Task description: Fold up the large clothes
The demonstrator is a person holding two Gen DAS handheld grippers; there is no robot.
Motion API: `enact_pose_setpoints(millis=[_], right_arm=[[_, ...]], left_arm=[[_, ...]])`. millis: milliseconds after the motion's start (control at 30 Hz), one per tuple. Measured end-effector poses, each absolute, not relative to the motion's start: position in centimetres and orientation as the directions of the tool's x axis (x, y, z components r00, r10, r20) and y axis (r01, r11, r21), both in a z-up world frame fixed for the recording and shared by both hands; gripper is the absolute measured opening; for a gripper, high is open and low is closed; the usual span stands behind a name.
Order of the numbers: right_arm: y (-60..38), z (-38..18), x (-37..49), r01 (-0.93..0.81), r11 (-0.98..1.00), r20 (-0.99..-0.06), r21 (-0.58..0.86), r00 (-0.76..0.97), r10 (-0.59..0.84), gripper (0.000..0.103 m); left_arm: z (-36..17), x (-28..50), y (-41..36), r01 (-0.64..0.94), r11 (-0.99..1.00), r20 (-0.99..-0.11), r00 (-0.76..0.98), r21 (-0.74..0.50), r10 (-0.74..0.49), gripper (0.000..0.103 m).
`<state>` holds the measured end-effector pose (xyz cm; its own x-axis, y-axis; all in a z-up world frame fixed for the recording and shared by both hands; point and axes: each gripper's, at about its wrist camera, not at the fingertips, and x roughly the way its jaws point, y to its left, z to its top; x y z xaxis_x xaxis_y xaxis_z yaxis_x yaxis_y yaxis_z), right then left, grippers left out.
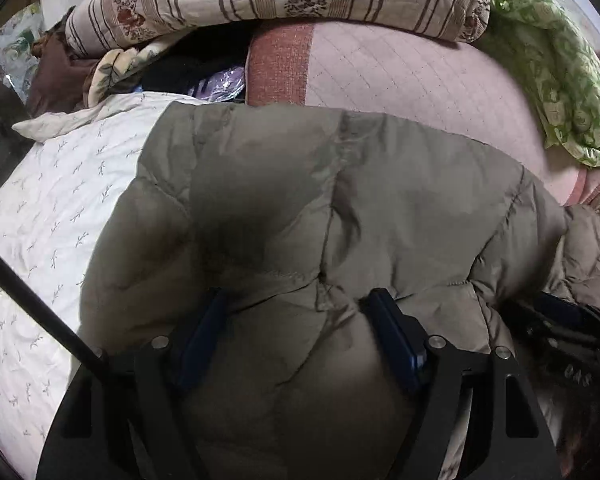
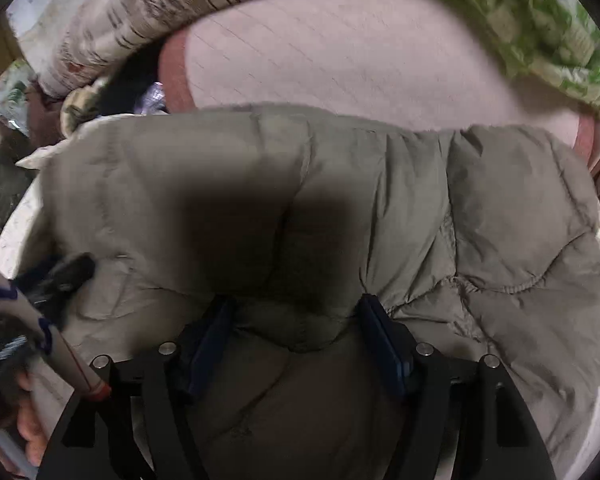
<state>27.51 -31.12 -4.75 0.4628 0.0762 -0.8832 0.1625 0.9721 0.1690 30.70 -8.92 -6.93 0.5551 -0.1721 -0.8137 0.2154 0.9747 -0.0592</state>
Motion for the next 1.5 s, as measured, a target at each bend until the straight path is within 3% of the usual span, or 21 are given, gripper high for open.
enact_pose_setpoints(millis=[133,200,233,333,467,533,667,733,767,800,833,900,1033,1100,1333,1433,1467,1500], right_arm=[[-33.4,-1.5,23.5,0.167,0.93,-0.798,0.327,0.575,0.178,0.072],[-35.5,0.1,19.0,0.166,0.898,-0.726,0.407,0.655,0.209,0.096],[-36.4,0.5,17.2,0.181,0.89,-0.713,0.418,0.672,0.198,0.098],[-40.7,0.5,12.5,0.218,0.855,-0.661,0.47,0.729,0.178,0.099],[-47.4,-1.4,10.9,0.359,0.815,-0.7,0.455,0.709,0.078,0.099],[-49.4,-3.6,10.9,0.394,0.765,-0.72,0.508,0.683,0.126,0.095],[-49.8,-7.1,12.8,0.374,0.679,-0.702,0.631,0.649,0.294,0.066],[-49.6,-6.5,13.1,0.366,0.697,-0.703,0.617,0.654,0.278,0.045],[-49.4,-6.2,13.1,0.355,0.697,-0.694,0.623,0.661,0.284,0.031],[-49.5,-5.8,12.8,0.359,0.69,-0.689,0.629,0.669,0.28,0.024],[-49.6,-5.3,12.5,0.356,0.689,-0.683,0.632,0.675,0.277,0.021],[-49.5,-3.9,11.7,0.365,0.693,-0.679,0.621,0.692,0.243,0.015],[-47.6,-1.7,11.8,0.389,0.779,-0.728,0.491,0.674,0.123,0.012],[-47.3,-3.7,13.0,0.423,0.8,-0.781,0.426,0.618,0.089,0.012],[-47.5,-5.1,14.0,0.448,0.804,-0.811,0.391,0.58,0.072,0.012],[-47.5,-6.3,13.9,0.46,0.793,-0.819,0.399,0.567,0.083,0.022],[-47.3,-6.0,13.9,0.462,0.801,-0.82,0.382,0.57,0.062,0.029],[-47.0,-5.4,13.6,0.468,0.808,-0.819,0.36,0.572,0.033,0.04]], left_arm=[[-5.1,31.5,-5.6,0.162,0.97,-0.82,0.52,-0.181,-0.24,0.074],[-4.2,31.6,-3.9,0.142,0.966,-0.811,0.525,-0.217,-0.259,0.074],[-3.5,31.5,-2.9,0.139,0.969,-0.804,0.541,-0.204,-0.247,0.074],[-2.2,31.0,0.0,0.072,0.986,-0.776,0.609,-0.149,-0.161,0.075],[-3.6,32.2,3.3,-0.02,0.992,-0.805,0.586,-0.128,-0.093,0.077],[-5.8,33.1,4.0,-0.019,0.99,-0.845,0.523,-0.139,-0.108,0.077],[-7.7,33.9,4.2,-0.035,0.966,-0.853,0.478,-0.255,-0.208,0.071],[-7.6,34.0,3.9,-0.018,0.95,-0.844,0.465,-0.312,-0.268,0.042],[-7.5,33.7,3.9,-0.023,0.945,-0.842,0.46,-0.327,-0.281,0.041],[-7.4,33.6,4.0,-0.023,0.945,-0.838,0.469,-0.326,-0.278,0.034],[-7.1,33.4,4.0,-0.006,0.946,-0.835,0.472,-0.323,-0.282,0.02],[-5.8,33.0,4.1,0.01,0.936,-0.815,0.488,-0.352,-0.312,0.01],[-3.8,32.2,2.6,0.054,0.958,-0.796,0.544,-0.28,-0.264,0.008],[-4.9,32.6,1.5,0.068,0.978,-0.822,0.532,-0.198,-0.204,0.008],[-6.3,33.2,0.5,0.058,0.994,-0.833,0.541,-0.098,-0.114,0.012],[-6.3,32.8,0.1,0.043,0.996,-0.823,0.561,-0.073,-0.085,0.017],[-5.8,32.5,-0.2,0.045,0.998,-0.816,0.574,-0.048,-0.065,0.019],[-5.5,32.3,-0.4,0.049,0.998,-0.81,0.585,-0.025,-0.049,0.027]])
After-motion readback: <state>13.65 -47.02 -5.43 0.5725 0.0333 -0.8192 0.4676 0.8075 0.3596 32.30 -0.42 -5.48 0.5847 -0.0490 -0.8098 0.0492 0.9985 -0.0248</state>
